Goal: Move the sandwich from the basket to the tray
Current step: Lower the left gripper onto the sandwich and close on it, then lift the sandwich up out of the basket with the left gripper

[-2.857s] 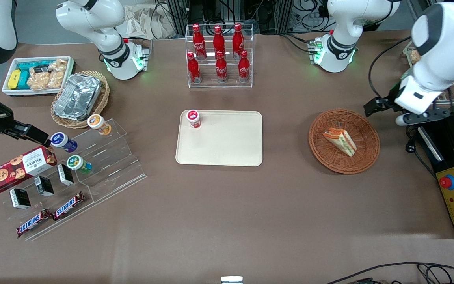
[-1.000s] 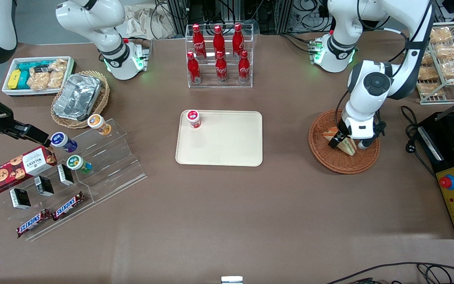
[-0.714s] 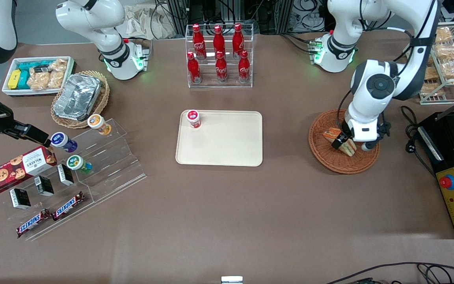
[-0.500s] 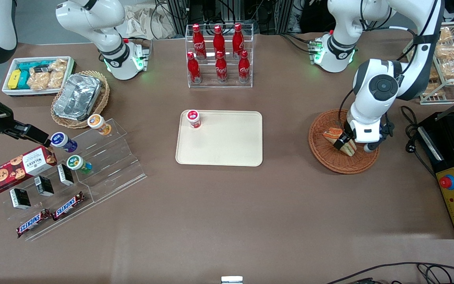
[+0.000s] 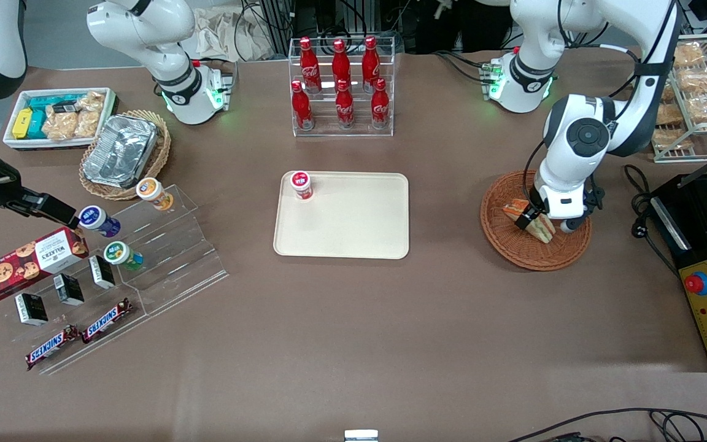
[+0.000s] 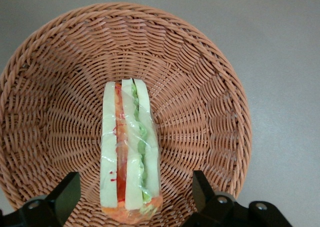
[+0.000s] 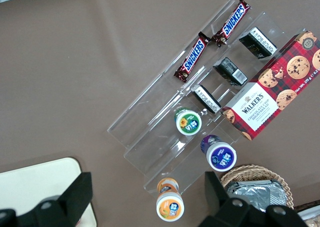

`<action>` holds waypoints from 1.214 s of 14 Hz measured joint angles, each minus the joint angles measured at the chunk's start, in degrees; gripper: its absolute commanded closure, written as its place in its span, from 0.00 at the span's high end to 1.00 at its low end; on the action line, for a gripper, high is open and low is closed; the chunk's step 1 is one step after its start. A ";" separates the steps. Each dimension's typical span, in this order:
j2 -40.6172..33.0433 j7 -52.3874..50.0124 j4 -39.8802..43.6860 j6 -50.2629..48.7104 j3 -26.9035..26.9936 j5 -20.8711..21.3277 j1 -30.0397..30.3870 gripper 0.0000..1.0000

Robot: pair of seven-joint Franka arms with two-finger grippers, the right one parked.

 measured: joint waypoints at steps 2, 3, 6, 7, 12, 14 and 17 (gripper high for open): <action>0.84 -1.05 -0.05 2.08 0.00 0.00 -0.01 0.99; 1.50 -1.53 -0.05 3.10 0.00 0.00 -0.04 0.99; 3.20 -1.84 -0.05 4.65 -0.01 0.68 -0.08 0.75; 3.46 -2.08 -0.05 4.76 -0.01 1.20 -0.09 0.52; 3.18 -2.51 0.39 3.28 0.00 1.99 -0.06 0.06; 2.02 -1.64 1.58 -1.17 0.00 2.33 -0.06 0.00; -2.48 2.69 5.48 -13.27 0.01 2.30 -0.03 0.00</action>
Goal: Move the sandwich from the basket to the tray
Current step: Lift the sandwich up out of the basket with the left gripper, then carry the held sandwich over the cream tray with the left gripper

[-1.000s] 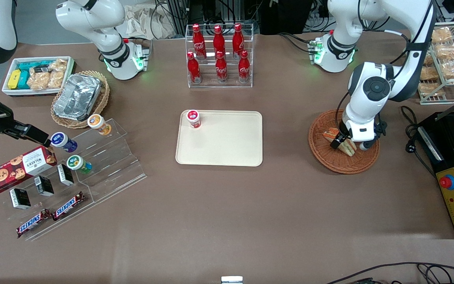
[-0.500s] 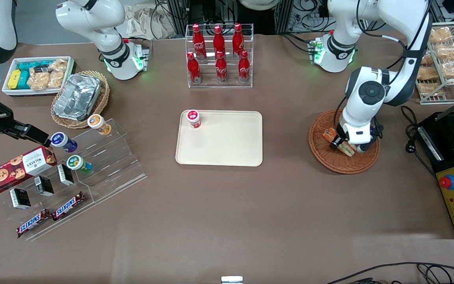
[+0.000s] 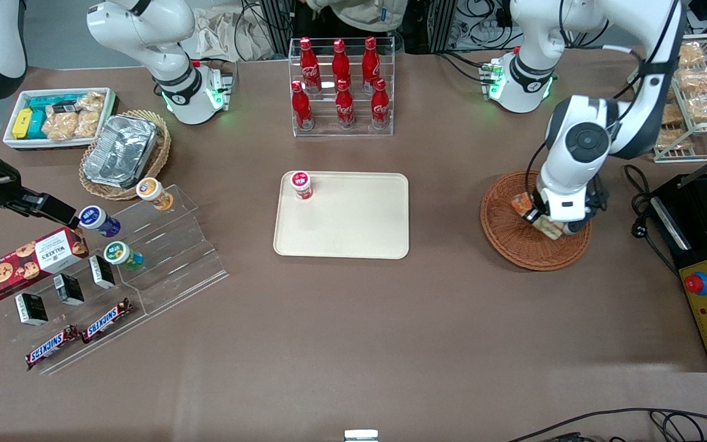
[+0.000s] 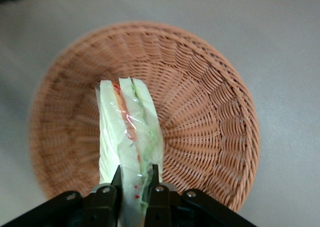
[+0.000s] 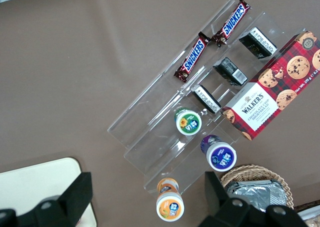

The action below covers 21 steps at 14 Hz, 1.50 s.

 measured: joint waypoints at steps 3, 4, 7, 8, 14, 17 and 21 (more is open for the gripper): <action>-3.91 9.16 9.24 -17.14 0.01 -0.59 0.02 0.00; -4.59 13.64 12.87 -21.89 0.02 -1.03 0.02 0.00; -5.53 23.07 22.50 -32.19 1.14 -6.93 0.02 0.00; -5.54 25.31 25.21 -34.68 2.01 -8.53 0.04 0.00; -5.53 36.91 32.96 -42.96 3.77 -13.13 1.20 0.00; -5.34 39.87 33.09 -42.99 3.76 -13.44 1.35 0.00; -4.87 39.78 34.27 -42.98 2.17 -16.82 1.17 0.00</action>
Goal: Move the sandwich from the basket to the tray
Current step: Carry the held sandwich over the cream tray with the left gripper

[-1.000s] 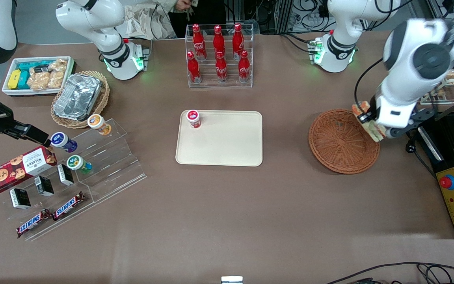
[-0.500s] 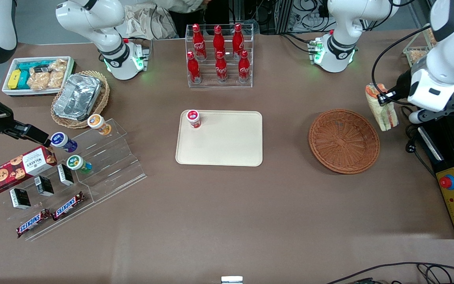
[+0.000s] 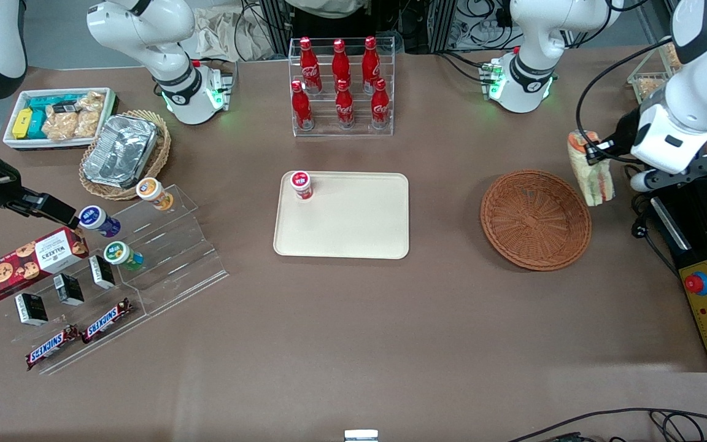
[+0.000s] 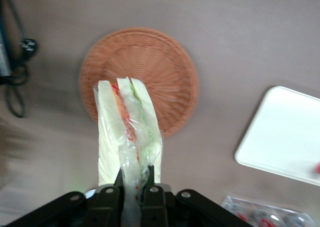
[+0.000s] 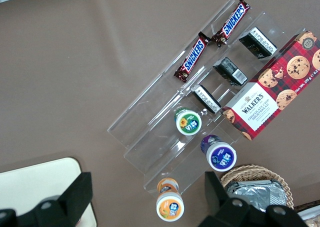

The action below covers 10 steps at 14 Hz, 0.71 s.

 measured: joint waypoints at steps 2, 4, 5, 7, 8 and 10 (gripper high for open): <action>0.08 -0.16 0.64 0.00 -2.01 -1.14 -1.06 0.00; 0.12 -0.19 0.98 0.11 -3.91 -1.43 -2.73 0.00; 0.13 -0.19 1.14 0.51 -5.02 -1.45 -3.56 0.00; 0.22 -0.22 1.06 1.76 -6.96 -1.87 -4.95 0.00; 0.42 -0.22 0.57 3.12 -8.36 -1.98 -5.29 0.00; 1.23 0.08 -2.19 9.15 -12.34 -1.99 -5.64 0.00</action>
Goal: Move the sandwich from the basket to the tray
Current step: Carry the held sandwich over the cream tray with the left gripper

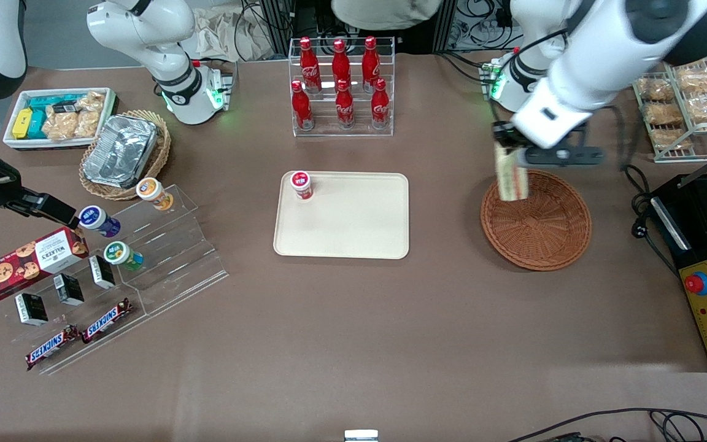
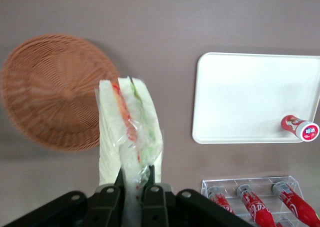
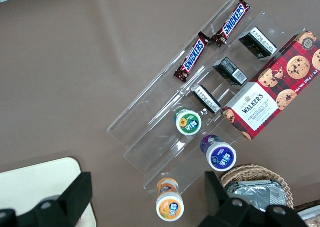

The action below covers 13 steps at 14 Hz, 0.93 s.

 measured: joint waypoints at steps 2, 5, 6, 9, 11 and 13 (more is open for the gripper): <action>1.85 0.17 -3.50 7.54 -3.99 -0.04 -0.26 0.00; 7.46 0.21 -5.69 17.17 -9.05 -0.11 -0.42 0.00; 9.78 0.21 -5.81 20.21 -10.22 -0.35 -0.66 0.00; 15.88 -0.71 -5.81 27.72 -11.22 -1.29 -3.30 0.00; 18.78 -2.21 -5.82 31.81 -11.25 -1.29 -5.52 0.00; 22.03 -2.88 -5.87 37.02 -11.24 -1.29 -7.00 0.00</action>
